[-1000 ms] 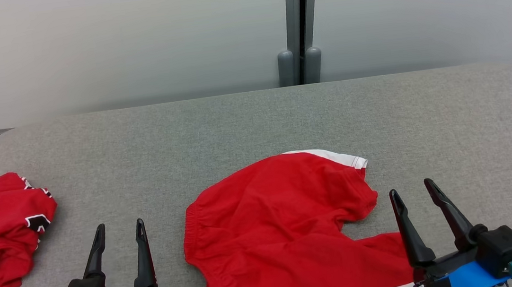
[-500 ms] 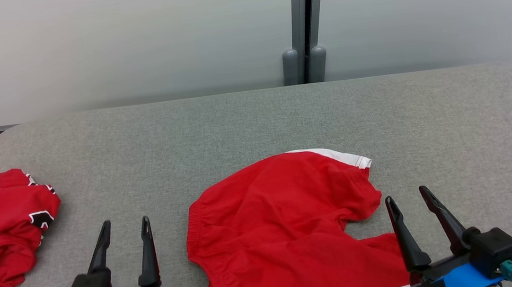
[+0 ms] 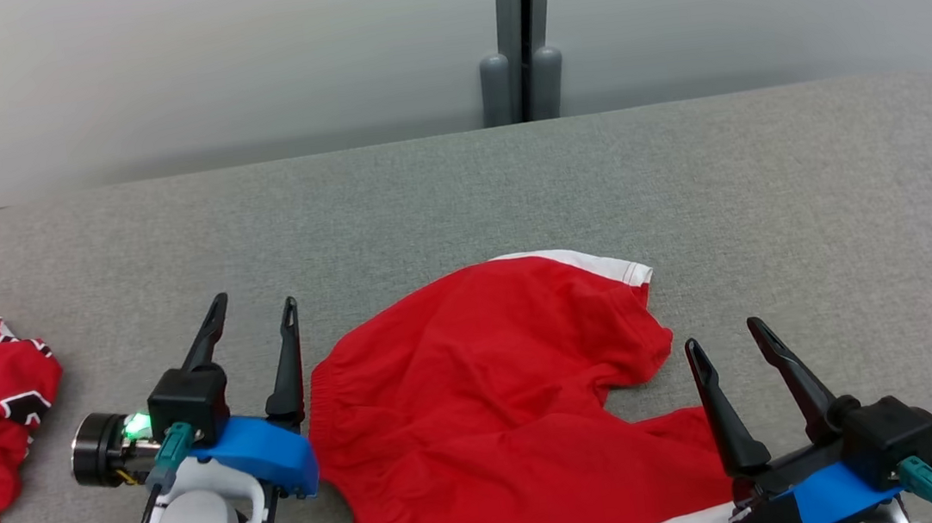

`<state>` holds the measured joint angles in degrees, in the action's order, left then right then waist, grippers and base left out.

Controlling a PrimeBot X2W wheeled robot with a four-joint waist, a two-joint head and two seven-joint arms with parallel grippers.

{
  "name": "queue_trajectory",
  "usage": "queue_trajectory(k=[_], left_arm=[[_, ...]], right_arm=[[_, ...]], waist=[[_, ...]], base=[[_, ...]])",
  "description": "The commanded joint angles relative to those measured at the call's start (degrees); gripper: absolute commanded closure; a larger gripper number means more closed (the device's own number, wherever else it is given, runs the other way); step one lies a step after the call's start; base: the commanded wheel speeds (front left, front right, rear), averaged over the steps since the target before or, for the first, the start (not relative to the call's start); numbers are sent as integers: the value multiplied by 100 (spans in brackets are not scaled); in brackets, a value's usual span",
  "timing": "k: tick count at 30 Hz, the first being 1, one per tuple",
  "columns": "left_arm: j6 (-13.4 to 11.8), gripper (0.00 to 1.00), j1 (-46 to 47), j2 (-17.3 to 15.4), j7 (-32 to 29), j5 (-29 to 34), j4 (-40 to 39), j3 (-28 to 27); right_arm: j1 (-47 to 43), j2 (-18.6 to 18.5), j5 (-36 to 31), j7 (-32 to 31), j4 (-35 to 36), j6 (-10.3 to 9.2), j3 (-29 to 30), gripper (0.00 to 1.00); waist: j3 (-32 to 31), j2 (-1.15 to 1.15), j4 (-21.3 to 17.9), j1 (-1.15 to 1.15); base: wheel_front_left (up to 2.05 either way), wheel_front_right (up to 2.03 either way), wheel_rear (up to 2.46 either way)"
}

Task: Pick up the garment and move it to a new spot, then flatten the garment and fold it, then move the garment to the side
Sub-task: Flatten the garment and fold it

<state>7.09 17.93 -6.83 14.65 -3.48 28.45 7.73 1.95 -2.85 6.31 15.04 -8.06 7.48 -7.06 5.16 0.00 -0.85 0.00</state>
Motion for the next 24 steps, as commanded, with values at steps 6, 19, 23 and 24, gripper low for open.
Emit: queue_trajectory(k=[6,19,23,24], left_arm=[[46,0,521,-138,-207,-136,882,504],[37,0,827,-243,-814,-947,2277,1839],[37,0,881,-229,-923,-1132,2495,2065],[37,0,898,-234,-992,-1182,2589,2125]], right_arm=[[157,-6,-24,21,-35,3,34,0],[271,-7,-38,21,-145,3,-20,0],[287,-7,-40,21,-156,3,-48,0],[289,-7,-42,21,-165,3,-59,0]], waist=[[204,0,-155,0],[258,0,-270,0],[246,0,-304,0],[240,0,-314,0]], base=[[0,0,0],[0,0,0],[0,0,0],[0,0,0]])
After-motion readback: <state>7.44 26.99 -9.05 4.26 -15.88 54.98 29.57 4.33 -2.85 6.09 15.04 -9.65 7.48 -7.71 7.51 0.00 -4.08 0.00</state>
